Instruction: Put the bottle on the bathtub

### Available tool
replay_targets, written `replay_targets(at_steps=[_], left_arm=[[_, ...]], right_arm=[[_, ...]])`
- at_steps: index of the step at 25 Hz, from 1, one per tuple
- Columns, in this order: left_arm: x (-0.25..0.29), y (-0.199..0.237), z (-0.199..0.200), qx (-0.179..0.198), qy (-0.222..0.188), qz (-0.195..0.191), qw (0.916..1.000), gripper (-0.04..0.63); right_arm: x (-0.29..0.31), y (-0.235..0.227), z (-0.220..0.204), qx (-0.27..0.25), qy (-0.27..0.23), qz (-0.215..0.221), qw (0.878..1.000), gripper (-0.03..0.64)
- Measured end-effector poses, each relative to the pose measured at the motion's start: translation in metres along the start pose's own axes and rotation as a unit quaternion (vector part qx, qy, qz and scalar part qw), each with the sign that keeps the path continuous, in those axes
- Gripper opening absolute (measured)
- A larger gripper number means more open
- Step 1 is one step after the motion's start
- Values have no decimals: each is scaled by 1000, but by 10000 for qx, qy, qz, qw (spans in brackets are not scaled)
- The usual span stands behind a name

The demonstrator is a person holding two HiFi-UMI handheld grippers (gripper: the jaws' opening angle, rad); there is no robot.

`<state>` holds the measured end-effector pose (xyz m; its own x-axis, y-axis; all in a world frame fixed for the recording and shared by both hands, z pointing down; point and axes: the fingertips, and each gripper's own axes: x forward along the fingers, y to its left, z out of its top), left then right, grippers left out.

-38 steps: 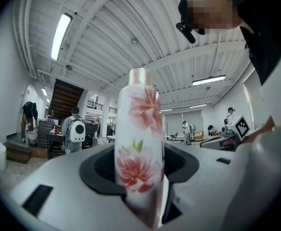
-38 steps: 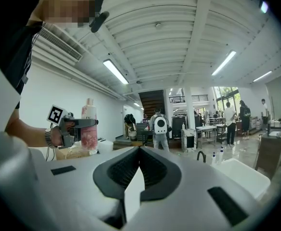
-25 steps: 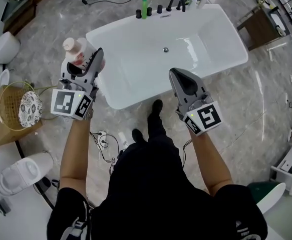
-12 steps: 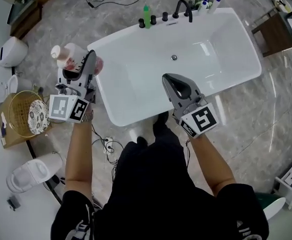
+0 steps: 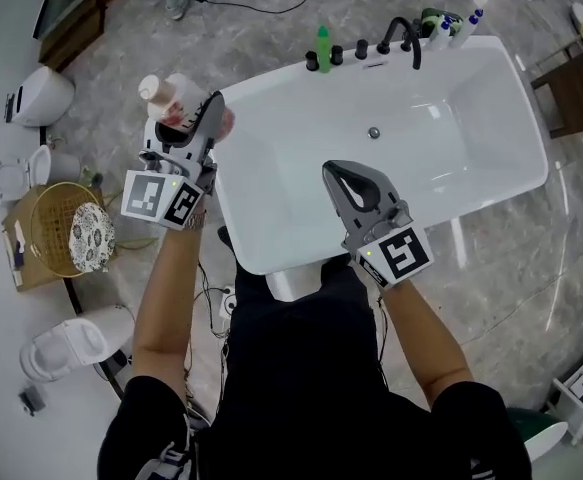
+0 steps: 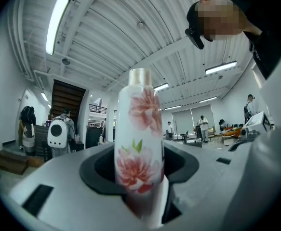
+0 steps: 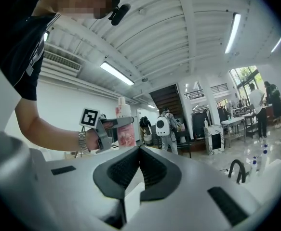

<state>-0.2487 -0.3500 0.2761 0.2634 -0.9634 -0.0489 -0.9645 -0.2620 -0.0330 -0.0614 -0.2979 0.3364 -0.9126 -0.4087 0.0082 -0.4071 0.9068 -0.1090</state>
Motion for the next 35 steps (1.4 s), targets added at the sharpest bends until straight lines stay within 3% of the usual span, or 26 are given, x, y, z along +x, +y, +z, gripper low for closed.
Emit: replay_targets(at_steps=[3,10,14,22,25,35], left_arm=[[28,30,-34,-119,-26,-148,9998,224],[73,92,-127,3,56,-605,9982,222],[100,119,-176,135,85,-623,9979,224],[146,174,-317,-403,126,-617,9972,222],[162,188,-368,-406,172,-547,9975,222],[200,206,-477,-371,327,-666,9966,222]], right_arm=[[33,3,-14,-93,-12,-133,9999,9],[117,8,-72,-106,390,-598,9974,9],[157,-9,-98,-96,508,-678,9964,9],[224,-43,-183,222,718,-724,9945,9],[245,-56,-216,315,847,-771,9929,9],[278,-83,-278,295,789,-984,9916,9]])
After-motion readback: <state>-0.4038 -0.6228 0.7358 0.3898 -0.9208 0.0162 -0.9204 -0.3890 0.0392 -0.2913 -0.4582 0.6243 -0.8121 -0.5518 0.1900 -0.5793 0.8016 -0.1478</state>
